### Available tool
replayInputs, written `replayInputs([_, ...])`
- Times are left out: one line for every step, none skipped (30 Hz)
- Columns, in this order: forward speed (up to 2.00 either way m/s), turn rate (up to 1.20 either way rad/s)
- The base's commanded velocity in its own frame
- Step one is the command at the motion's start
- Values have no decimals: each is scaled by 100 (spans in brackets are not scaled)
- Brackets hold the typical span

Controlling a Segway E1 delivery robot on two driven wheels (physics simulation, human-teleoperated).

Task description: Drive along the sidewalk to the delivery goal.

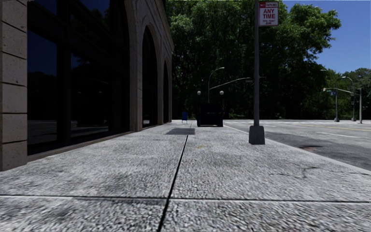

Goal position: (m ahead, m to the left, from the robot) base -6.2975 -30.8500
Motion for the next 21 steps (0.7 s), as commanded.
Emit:
replayInputs([200,0])
replayInputs([200,0])
replayInputs([200,0])
replayInputs([200,0])
replayInputs([200,0])
replayInputs([200,0])
replayInputs([200,0])
replayInputs([200,0])
replayInputs([200,0])
replayInputs([200,0])
replayInputs([200,0])
replayInputs([200,0])
replayInputs([200,0])
replayInputs([200,0])
replayInputs([200,0])
replayInputs([200,0])
replayInputs([200,0])
replayInputs([200,0])
replayInputs([200,0])
replayInputs([200,0])
replayInputs([200,0])
